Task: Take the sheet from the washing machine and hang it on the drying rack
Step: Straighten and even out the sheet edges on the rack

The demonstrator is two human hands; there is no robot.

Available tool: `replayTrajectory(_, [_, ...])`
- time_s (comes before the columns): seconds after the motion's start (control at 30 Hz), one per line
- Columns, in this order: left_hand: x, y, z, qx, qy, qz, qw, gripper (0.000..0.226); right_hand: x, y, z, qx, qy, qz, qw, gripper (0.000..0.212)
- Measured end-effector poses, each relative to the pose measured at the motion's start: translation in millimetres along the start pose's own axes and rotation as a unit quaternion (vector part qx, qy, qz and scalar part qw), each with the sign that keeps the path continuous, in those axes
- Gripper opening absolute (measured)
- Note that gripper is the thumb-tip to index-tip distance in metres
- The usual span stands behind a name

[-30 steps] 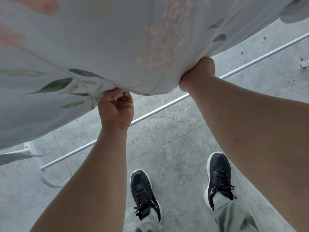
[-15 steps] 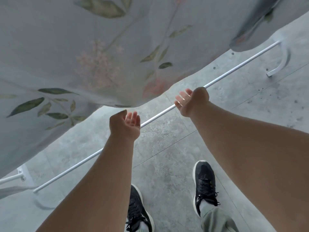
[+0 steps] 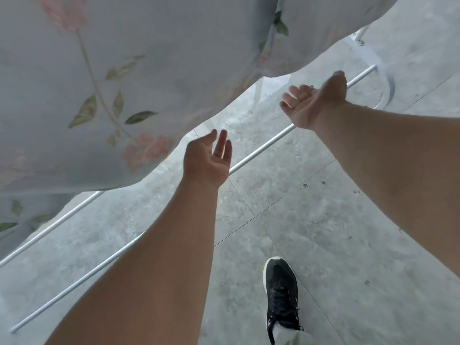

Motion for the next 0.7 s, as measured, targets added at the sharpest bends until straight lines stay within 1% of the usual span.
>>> replayTrajectory(0.1, [-5, 14, -9, -0.024, -0.019, -0.014, 0.999, 0.037, -19, 20, 7, -0.023, 0.029, 0.030, 0.999, 0.087])
replayTrajectory(0.17, [-8, 22, -16, -0.038, -0.035, -0.009, 0.999, 0.034, -30, 32, 11, -0.034, 0.040, 0.051, 0.997, 0.091])
replayTrajectory(0.23, [-12, 27, -22, -0.050, -0.046, 0.003, 0.998, 0.037, -37, 40, 12, -0.035, 0.031, 0.067, 0.997, 0.092])
replayTrajectory(0.3, [-17, 32, -27, -0.059, -0.054, 0.013, 0.997, 0.039, -43, 46, 11, -0.034, 0.019, 0.075, 0.996, 0.087])
replayTrajectory(0.43, [-30, 38, -38, -0.071, -0.073, 0.040, 0.994, 0.030, -51, 60, 2, -0.021, 0.033, 0.072, 0.997, 0.073])
replayTrajectory(0.53, [-35, 41, -44, -0.068, -0.080, 0.058, 0.993, 0.032, -60, 66, -2, -0.010, 0.044, 0.059, 0.997, 0.061])
replayTrajectory(0.63, [-36, 44, -50, -0.066, -0.084, 0.050, 0.993, 0.034, -72, 65, -5, -0.001, 0.058, 0.031, 0.998, 0.050])
replayTrajectory(0.7, [-36, 45, -53, -0.065, -0.094, 0.036, 0.993, 0.031, -76, 66, -7, -0.007, 0.047, 0.010, 0.999, 0.052])
Point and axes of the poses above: each hand's wrist, its own y-axis towards the middle knuckle, its own x-axis out of the back of the hand, z = x × y, the point moved 4 cm from there along y, towards the middle knuckle, and after that the axes turned 3 degrees about z, right-handed, at the moved point
